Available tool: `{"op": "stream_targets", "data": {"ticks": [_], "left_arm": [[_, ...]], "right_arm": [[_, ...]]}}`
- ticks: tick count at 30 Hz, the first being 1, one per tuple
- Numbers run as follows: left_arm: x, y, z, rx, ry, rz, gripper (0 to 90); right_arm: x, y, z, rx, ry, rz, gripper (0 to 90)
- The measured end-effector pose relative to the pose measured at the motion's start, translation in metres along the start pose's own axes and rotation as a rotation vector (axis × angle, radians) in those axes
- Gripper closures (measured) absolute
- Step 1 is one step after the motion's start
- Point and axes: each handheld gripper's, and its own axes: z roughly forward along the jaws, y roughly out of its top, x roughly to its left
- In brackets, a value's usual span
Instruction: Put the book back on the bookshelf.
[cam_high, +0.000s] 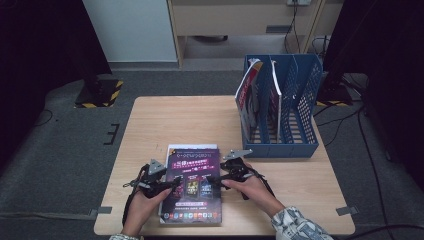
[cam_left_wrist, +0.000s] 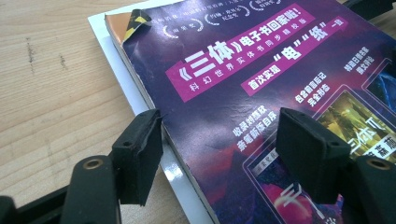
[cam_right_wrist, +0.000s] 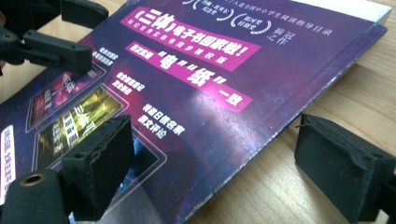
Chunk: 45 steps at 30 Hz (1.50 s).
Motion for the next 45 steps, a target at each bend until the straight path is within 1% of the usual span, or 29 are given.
{"op": "stream_targets", "data": {"ticks": [1,3,7,8,10,11,12,14,16,17,18,20,26,30,31,33,36,39,42,45], "left_arm": [[0.000,0.000,0.000,0.000,0.000,0.000,31.6],[0.000,0.000,0.000,0.000,-0.001,0.000,31.6],[0.000,-0.001,0.000,-0.007,-0.002,-0.004,31.8],[0.000,-0.001,0.000,-0.007,-0.001,-0.004,31.8],[0.000,0.000,0.000,-0.004,0.001,-0.001,31.9],[0.000,0.000,0.000,-0.004,0.001,-0.001,31.9],[0.000,0.000,0.000,-0.003,0.000,-0.002,31.9],[0.000,0.000,0.000,0.000,0.001,0.000,31.9],[0.000,0.000,-0.001,0.002,0.002,0.002,31.9],[0.000,0.000,-0.001,0.001,0.001,0.001,31.8],[0.000,0.000,-0.001,0.001,0.001,0.001,31.9],[0.000,0.000,-0.001,0.000,0.002,0.001,31.9],[0.000,-0.001,-0.001,-0.003,-0.001,-0.001,31.8],[0.001,-0.001,-0.001,-0.005,-0.001,-0.003,31.9],[0.001,-0.001,-0.001,-0.004,-0.001,-0.003,31.8],[0.001,-0.001,-0.001,-0.005,-0.002,-0.005,31.8],[0.001,-0.002,-0.001,-0.008,-0.002,-0.005,31.8],[0.001,-0.002,-0.001,-0.010,-0.004,-0.008,31.8],[0.002,-0.002,-0.001,-0.010,-0.006,-0.010,31.7],[0.001,-0.002,-0.001,-0.012,-0.005,-0.010,31.7]], "right_arm": [[0.000,0.000,0.000,-0.001,0.003,0.006,12.2],[-0.002,0.000,0.001,-0.010,0.010,0.002,12.8],[-0.005,0.002,0.004,-0.028,0.038,0.042,13.9],[-0.004,0.002,0.004,-0.029,0.028,0.053,16.9],[-0.002,0.003,0.005,-0.029,0.002,0.045,17.5],[-0.002,0.003,0.005,-0.029,0.002,0.045,17.5],[0.000,0.004,0.004,-0.014,-0.003,0.041,17.9],[0.001,0.005,0.001,-0.012,-0.006,0.031,19.7],[0.002,0.007,-0.003,-0.024,-0.004,0.013,21.7],[0.003,0.008,-0.006,-0.032,-0.003,0.014,22.8],[0.003,0.009,-0.007,-0.045,0.000,0.011,22.9],[0.004,0.010,-0.009,-0.052,0.005,0.007,22.9],[0.002,0.011,-0.009,-0.047,0.027,0.001,25.8],[0.004,0.014,-0.009,-0.061,0.053,0.002,26.1],[0.005,0.015,-0.009,-0.061,0.063,0.006,26.1],[0.006,0.015,-0.006,-0.053,0.075,-0.001,26.2],[0.008,0.014,-0.002,-0.039,0.079,-0.011,26.2],[0.007,0.014,-0.001,-0.041,0.081,-0.018,29.0],[0.006,0.016,0.000,-0.047,0.101,-0.009,29.7],[0.007,0.016,0.005,-0.043,0.097,-0.025,29.9]]}}
